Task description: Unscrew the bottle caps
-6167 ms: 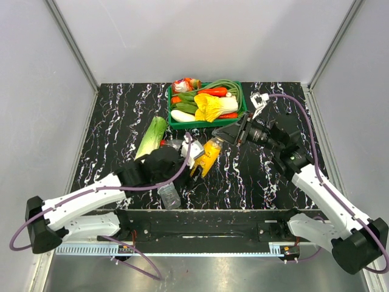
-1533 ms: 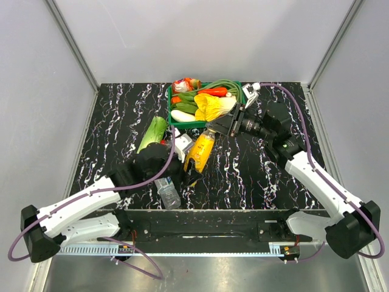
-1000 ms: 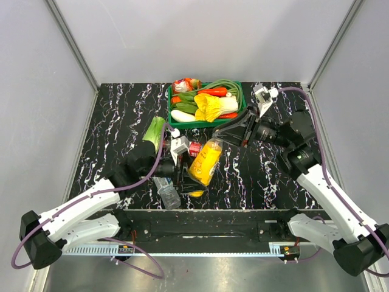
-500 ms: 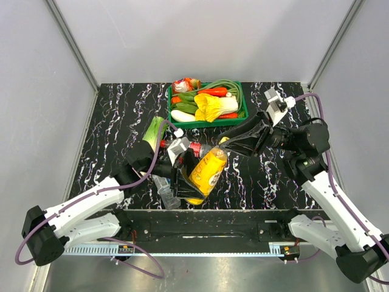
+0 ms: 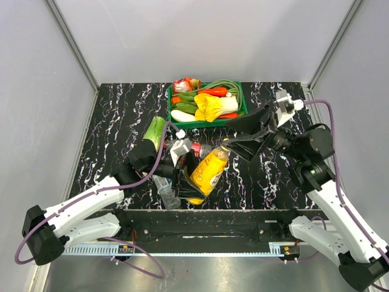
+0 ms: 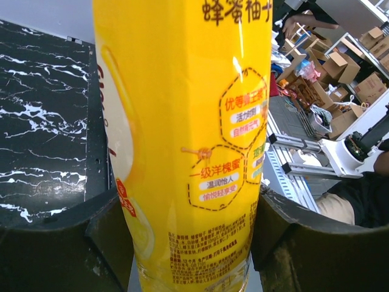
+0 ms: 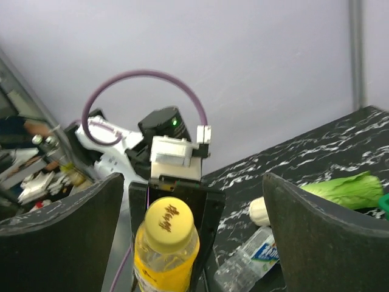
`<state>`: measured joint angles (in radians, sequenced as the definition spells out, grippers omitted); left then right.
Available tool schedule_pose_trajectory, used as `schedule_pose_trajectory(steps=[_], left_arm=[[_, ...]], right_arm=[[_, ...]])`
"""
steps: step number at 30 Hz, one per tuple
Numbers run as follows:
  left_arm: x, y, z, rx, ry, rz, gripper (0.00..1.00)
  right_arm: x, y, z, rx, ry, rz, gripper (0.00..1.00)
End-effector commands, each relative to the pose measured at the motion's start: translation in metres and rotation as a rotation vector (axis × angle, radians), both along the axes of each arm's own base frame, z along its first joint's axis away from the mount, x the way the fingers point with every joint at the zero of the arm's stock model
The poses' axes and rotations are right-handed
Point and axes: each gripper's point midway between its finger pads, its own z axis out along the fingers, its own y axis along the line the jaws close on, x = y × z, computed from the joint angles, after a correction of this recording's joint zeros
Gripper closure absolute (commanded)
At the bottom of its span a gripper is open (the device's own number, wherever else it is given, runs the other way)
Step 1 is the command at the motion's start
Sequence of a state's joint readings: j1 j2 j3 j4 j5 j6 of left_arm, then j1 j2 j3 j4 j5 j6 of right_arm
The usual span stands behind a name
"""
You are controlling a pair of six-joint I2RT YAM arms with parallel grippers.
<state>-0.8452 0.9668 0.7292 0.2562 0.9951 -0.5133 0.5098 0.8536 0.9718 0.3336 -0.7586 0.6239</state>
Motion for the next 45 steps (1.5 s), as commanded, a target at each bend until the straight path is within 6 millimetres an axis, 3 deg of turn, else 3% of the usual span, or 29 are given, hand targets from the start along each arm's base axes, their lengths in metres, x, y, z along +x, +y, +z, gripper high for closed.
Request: schedule_pose_trajectory(steps=[1, 4, 16, 23, 38, 41, 45], left_arm=[[0.009, -0.003, 0.01, -0.022, -0.068, 0.035, 1.0], [0.013, -0.004, 0.005, 0.003, -0.067, 0.073, 1.0], [0.069, -0.004, -0.043, 0.333, -0.164, 0.458, 1.0], [0.108, 0.017, -0.058, 0.504, -0.255, 0.749, 1.0], [0.133, 0.047, -0.069, 0.724, -0.383, 1.043, 1.0], [0.134, 0.047, -0.072, 0.742, -0.399, 1.049, 1.0], [0.134, 0.044, -0.072, 0.748, -0.412, 1.051, 1.0]], right_arm=[[0.014, -0.021, 0.023, 0.065, -0.023, -0.196, 0.0], [0.026, -0.025, 0.018, 0.048, 0.027, -0.26, 0.0], [0.066, -0.013, -0.026, -0.059, 0.241, -0.324, 0.0], [0.085, -0.01, -0.054, -0.104, 0.352, -0.371, 0.0], [0.113, 0.01, -0.097, -0.143, 0.547, -0.356, 0.06], [0.115, 0.014, -0.096, -0.115, 0.556, -0.338, 0.11], [0.118, 0.019, -0.1, -0.093, 0.587, -0.319, 0.25]])
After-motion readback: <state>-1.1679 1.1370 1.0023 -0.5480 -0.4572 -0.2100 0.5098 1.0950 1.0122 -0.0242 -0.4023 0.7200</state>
